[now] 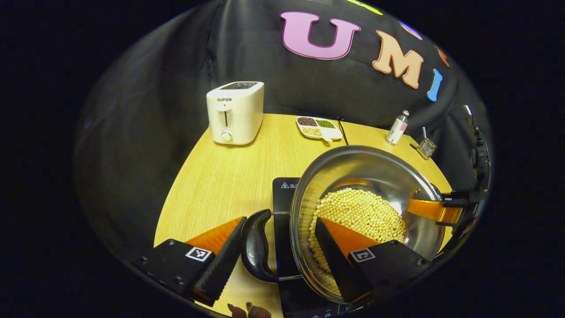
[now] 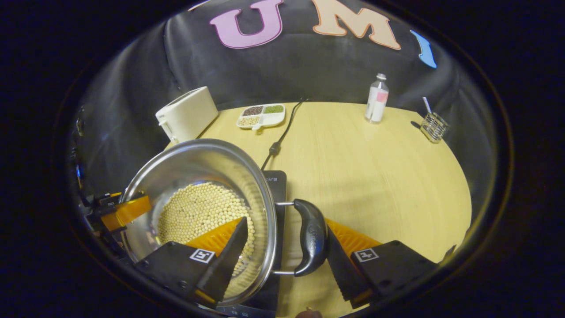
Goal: First push the handle of the pot to place it horizontally, then grasp the pot with both hands and set it on the induction cooktop.
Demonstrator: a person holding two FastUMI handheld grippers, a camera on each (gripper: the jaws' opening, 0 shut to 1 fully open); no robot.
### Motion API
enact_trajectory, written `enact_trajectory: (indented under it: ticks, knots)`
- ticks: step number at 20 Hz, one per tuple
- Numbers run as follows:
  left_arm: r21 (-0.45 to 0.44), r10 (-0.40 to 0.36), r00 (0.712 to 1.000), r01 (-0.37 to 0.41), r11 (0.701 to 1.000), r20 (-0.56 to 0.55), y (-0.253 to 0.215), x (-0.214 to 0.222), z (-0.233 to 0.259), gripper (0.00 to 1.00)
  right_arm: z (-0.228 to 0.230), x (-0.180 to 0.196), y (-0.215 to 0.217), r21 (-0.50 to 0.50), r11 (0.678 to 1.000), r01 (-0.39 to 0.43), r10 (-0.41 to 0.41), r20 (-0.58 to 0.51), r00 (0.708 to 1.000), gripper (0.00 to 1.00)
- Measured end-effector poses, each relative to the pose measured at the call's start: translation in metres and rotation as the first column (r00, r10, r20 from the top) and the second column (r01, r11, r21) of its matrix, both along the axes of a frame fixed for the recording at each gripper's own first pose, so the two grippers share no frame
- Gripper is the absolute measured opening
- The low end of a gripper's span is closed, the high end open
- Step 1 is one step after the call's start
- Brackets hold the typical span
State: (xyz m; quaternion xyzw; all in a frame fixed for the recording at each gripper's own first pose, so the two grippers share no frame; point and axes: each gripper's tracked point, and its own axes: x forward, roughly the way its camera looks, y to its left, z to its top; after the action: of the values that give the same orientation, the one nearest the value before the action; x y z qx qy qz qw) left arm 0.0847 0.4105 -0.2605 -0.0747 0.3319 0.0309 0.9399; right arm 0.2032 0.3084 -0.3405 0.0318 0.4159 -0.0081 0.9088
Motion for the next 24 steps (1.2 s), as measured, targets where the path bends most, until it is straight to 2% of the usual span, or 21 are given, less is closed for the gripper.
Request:
enact_trajectory:
  ticks: [2, 6, 11, 13, 15, 18, 19, 20, 21, 22, 24]
  knots:
    - [0.009, 0.006, 1.0, -0.006, 1.0, -0.001, 0.002, 0.001, 0.0, 0.98, -0.001, 0.0, 0.001, 0.005, 1.0, 0.003, -0.003, -0.005, 1.0, 0.98]
    - [0.027, 0.001, 1.0, -0.002, 1.0, 0.02, 0.003, 0.003, 0.007, 0.98, 0.005, 0.002, 0.002, 0.013, 1.0, -0.003, 0.002, 0.014, 1.0, 0.95]
    - [0.112, -0.003, 0.988, -0.015, 0.994, 0.155, 0.006, 0.013, 0.05, 0.98, 0.037, 0.012, -0.01, -0.023, 1.0, -0.014, 0.016, 0.106, 0.994, 0.95]
    - [0.138, -0.001, 0.976, -0.03, 0.99, 0.22, 0.006, 0.019, 0.073, 0.97, 0.056, 0.015, -0.012, -0.014, 1.0, -0.01, 0.012, 0.147, 0.989, 0.98]
    - [0.137, 0.009, 0.967, -0.046, 0.99, 0.254, 0.001, 0.016, 0.092, 0.97, 0.074, 0.014, -0.017, -0.001, 1.0, -0.009, 0.009, 0.174, 0.985, 0.95]
    - [0.145, 0.006, 0.948, -0.055, 0.988, 0.319, -0.015, 0.007, 0.125, 0.97, 0.108, 0.009, -0.026, 0.006, 1.0, -0.021, 0.019, 0.235, 0.972, 0.98]
    - [0.156, -0.001, 0.937, -0.057, 0.986, 0.348, -0.02, 0.006, 0.139, 0.96, 0.12, 0.008, -0.029, 0.014, 1.0, -0.025, 0.02, 0.259, 0.966, 0.95]
    - [0.163, -0.004, 0.928, -0.062, 0.985, 0.374, -0.028, 0.003, 0.152, 0.97, 0.132, 0.005, -0.033, 0.021, 0.999, -0.029, 0.021, 0.285, 0.958, 0.98]
    - [0.162, -0.011, 0.914, -0.06, 0.985, 0.406, -0.038, 0.002, 0.167, 0.94, 0.144, 0.003, -0.037, 0.026, 0.999, -0.035, 0.025, 0.312, 0.95, 0.94]
    - [0.158, -0.017, 0.9, -0.057, 0.986, 0.436, -0.052, 0.002, 0.181, 0.97, 0.157, 0.001, -0.042, 0.029, 0.999, -0.044, 0.031, 0.343, 0.939, 0.94]
    - [0.159, -0.029, 0.878, -0.053, 0.986, 0.478, -0.077, -0.002, 0.205, 0.94, 0.181, -0.005, -0.056, 0.014, 0.998, -0.062, 0.051, 0.401, 0.915, 0.94]
